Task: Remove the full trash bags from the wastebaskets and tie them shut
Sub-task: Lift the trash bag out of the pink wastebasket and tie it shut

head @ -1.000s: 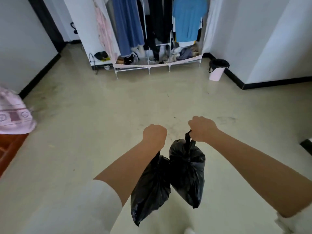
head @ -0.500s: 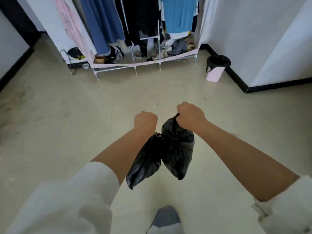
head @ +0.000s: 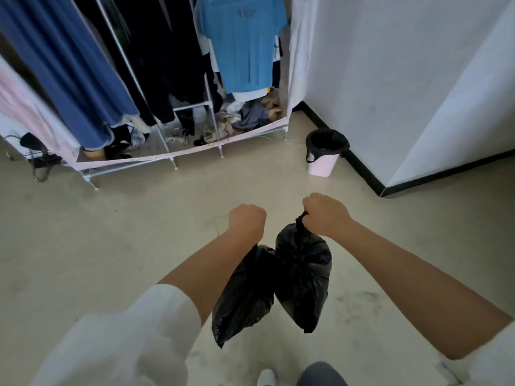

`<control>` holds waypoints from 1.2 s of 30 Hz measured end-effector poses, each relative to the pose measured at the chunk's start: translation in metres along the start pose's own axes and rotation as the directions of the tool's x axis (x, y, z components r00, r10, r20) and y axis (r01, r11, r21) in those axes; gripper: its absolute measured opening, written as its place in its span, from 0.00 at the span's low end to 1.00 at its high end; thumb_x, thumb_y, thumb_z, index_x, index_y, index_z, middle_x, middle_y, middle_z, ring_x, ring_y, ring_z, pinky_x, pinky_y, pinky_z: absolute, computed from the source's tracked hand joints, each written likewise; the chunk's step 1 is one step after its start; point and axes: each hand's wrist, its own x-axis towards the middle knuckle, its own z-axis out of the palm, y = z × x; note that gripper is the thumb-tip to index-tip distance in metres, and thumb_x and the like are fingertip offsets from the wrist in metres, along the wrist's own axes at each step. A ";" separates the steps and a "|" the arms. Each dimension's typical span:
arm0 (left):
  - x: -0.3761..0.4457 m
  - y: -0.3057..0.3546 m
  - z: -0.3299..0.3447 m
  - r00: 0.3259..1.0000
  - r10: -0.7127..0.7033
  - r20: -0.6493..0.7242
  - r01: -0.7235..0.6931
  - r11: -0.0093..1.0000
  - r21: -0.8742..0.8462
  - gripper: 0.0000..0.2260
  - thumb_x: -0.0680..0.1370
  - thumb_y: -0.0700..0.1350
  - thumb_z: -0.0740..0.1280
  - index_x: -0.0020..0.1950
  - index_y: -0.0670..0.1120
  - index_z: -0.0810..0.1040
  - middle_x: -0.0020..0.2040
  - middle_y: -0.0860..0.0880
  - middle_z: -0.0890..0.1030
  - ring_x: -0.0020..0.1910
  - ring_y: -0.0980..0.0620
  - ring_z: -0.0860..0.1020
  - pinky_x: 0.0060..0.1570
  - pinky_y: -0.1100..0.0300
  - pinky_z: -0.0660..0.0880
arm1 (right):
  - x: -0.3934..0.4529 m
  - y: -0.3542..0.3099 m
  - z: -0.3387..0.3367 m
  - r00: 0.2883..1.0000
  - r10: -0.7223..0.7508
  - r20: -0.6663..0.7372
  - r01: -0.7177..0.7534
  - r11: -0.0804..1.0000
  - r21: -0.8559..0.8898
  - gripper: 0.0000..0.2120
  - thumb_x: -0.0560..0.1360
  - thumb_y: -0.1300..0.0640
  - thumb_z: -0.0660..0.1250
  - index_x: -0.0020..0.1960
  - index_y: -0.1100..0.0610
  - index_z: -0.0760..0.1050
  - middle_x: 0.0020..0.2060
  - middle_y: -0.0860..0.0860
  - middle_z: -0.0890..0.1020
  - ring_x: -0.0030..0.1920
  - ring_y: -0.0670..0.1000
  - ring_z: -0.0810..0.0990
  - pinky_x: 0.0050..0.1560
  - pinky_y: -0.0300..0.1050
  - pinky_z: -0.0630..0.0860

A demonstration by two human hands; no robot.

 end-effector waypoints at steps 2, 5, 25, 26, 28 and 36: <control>0.060 0.007 -0.018 1.000 0.017 0.014 -0.017 1.000 -0.012 0.11 0.74 0.30 0.59 0.48 0.42 0.76 0.40 0.45 0.74 0.47 0.44 0.77 0.41 0.60 0.66 | 0.051 0.029 -0.011 1.000 0.005 0.012 -0.005 1.000 0.008 0.03 0.75 0.62 0.56 0.42 0.61 0.64 0.44 0.55 0.66 0.44 0.55 0.69 0.41 0.45 0.64; 0.154 0.019 -0.039 1.000 0.011 0.028 -0.011 1.000 -0.013 0.14 0.74 0.30 0.59 0.56 0.40 0.77 0.48 0.44 0.79 0.52 0.44 0.77 0.42 0.60 0.67 | 0.136 0.075 -0.021 1.000 0.002 0.009 -0.002 1.000 0.010 0.04 0.75 0.63 0.56 0.44 0.62 0.68 0.46 0.58 0.69 0.45 0.57 0.71 0.41 0.46 0.63; 0.681 -0.009 -0.097 0.915 -0.267 0.301 0.352 0.894 -0.278 0.14 0.78 0.37 0.58 0.63 0.41 0.71 0.62 0.43 0.76 0.62 0.44 0.74 0.55 0.56 0.73 | 0.680 0.246 -0.046 0.949 -0.170 0.267 0.176 0.984 0.002 0.13 0.77 0.64 0.54 0.58 0.64 0.70 0.59 0.60 0.73 0.58 0.59 0.74 0.53 0.50 0.72; 0.706 -0.016 -0.096 0.906 -0.277 0.321 0.371 0.885 -0.282 0.14 0.78 0.36 0.58 0.63 0.41 0.71 0.62 0.43 0.76 0.62 0.44 0.74 0.55 0.56 0.73 | 0.707 0.247 -0.042 0.937 -0.177 0.302 0.185 0.983 0.003 0.13 0.77 0.63 0.55 0.59 0.64 0.69 0.60 0.60 0.72 0.59 0.59 0.74 0.53 0.50 0.72; 0.753 -0.029 -0.091 0.883 -0.301 0.360 0.412 0.864 -0.289 0.14 0.77 0.36 0.58 0.62 0.40 0.71 0.61 0.43 0.76 0.61 0.44 0.74 0.54 0.56 0.73 | 0.759 0.249 -0.032 0.910 -0.193 0.366 0.213 0.977 -0.013 0.13 0.77 0.62 0.55 0.60 0.63 0.68 0.60 0.60 0.71 0.60 0.59 0.73 0.54 0.50 0.72; 0.919 -0.084 -0.038 0.663 -0.528 0.531 0.741 0.567 -0.360 0.14 0.77 0.35 0.57 0.61 0.41 0.71 0.59 0.43 0.77 0.60 0.44 0.74 0.53 0.56 0.74 | 0.964 0.262 0.045 0.836 -0.166 0.523 0.190 0.982 0.007 0.14 0.77 0.61 0.55 0.61 0.63 0.68 0.60 0.60 0.72 0.58 0.59 0.74 0.54 0.49 0.73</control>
